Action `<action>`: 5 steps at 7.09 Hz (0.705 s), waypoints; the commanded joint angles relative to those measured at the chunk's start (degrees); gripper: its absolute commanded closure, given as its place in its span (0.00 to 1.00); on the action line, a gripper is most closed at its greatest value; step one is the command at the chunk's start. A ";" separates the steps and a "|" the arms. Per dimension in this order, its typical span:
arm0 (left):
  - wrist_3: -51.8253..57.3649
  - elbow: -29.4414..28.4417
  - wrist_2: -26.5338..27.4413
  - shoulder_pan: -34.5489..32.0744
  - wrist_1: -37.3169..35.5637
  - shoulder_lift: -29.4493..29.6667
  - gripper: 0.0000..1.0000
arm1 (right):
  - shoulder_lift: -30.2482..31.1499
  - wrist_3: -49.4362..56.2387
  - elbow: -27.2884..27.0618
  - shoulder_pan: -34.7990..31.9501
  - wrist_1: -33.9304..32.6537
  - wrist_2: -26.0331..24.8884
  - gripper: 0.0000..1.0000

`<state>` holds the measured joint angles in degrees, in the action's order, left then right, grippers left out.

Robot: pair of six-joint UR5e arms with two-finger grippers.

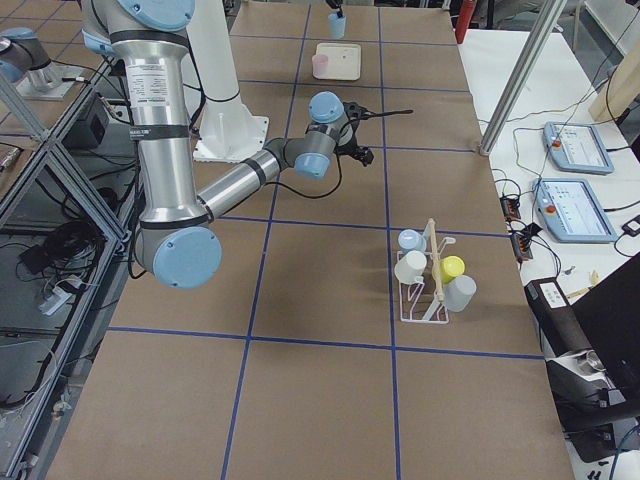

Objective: Transfer IKEA cup to right arm and place on rack

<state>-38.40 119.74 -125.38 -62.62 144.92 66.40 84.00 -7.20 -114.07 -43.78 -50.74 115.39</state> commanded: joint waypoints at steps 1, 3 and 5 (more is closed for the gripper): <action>-17.31 3.74 -8.88 -0.23 -1.22 8.43 1.00 | 0.03 -6.31 1.30 5.00 11.40 -1.65 0.00; -35.01 3.92 -9.88 0.56 -1.05 19.17 1.00 | -1.89 -6.69 5.16 11.49 20.11 -10.83 0.00; -44.86 3.49 -9.18 6.33 1.92 24.80 1.00 | -8.03 -6.69 7.98 17.65 22.97 -17.37 0.01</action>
<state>-76.67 123.53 -134.99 -59.56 145.05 87.45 79.50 -13.83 -107.67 -29.77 -29.54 101.62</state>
